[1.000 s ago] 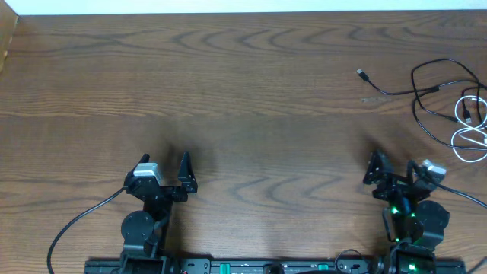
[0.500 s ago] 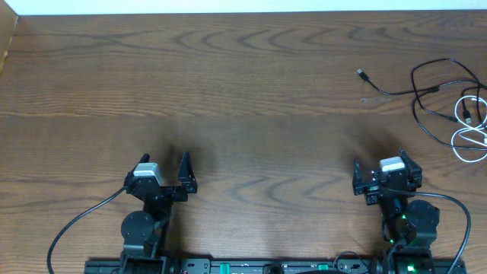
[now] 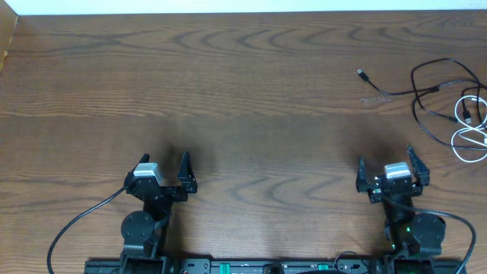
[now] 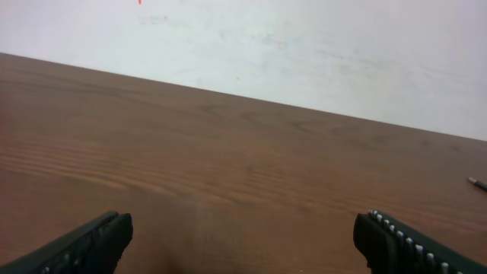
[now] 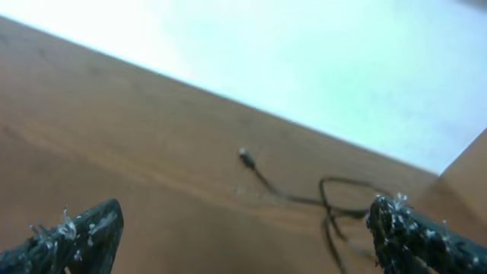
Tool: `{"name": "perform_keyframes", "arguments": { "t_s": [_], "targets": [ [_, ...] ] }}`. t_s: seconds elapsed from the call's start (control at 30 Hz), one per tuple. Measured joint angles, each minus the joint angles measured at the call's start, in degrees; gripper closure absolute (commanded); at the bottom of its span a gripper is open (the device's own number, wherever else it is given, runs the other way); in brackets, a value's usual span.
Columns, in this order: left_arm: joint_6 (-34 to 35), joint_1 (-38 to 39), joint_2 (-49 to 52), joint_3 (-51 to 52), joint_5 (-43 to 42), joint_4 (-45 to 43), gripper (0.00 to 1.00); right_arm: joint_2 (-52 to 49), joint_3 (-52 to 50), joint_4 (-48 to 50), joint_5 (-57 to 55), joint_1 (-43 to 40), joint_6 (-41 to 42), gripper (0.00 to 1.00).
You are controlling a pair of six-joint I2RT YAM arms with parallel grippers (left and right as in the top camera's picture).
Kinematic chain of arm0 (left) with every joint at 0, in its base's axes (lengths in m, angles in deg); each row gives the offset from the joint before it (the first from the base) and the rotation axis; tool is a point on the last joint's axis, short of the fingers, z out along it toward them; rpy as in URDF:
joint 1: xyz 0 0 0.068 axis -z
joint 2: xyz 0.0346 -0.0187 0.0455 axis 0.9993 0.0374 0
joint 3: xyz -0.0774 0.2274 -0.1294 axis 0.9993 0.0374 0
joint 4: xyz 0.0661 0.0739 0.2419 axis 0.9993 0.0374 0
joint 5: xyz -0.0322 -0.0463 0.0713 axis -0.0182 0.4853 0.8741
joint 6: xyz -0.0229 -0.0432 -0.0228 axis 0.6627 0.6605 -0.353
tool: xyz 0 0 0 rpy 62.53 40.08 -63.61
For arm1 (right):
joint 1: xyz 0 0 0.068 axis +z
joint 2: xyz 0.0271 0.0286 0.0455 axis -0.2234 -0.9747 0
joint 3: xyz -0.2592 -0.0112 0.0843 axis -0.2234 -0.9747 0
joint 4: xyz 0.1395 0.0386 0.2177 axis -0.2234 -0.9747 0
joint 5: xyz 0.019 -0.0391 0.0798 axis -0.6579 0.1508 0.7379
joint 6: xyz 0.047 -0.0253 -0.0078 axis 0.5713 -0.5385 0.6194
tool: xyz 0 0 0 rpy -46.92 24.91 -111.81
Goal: Untangle cables
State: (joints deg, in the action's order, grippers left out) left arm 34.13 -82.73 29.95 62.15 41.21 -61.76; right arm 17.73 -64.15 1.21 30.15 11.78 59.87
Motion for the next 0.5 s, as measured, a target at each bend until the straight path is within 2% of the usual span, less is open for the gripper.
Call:
{"name": "perform_keyframes", "arguments": {
  "t_s": [0.2,0.4,0.5],
  "targets": [
    [0.0,0.0,0.0,0.0,0.0,0.0,0.02,0.2,0.0,-0.2,-2.1,0.3,1.9,0.01],
    [0.0,0.0,0.0,0.0,0.0,0.0,0.02,0.2,0.0,-0.5,-14.3,0.3,16.7,0.01],
    [0.0,0.0,0.0,0.0,0.0,0.0,0.02,0.2,0.0,-0.5,-15.9,0.3,19.6,0.01]
  ]
}}
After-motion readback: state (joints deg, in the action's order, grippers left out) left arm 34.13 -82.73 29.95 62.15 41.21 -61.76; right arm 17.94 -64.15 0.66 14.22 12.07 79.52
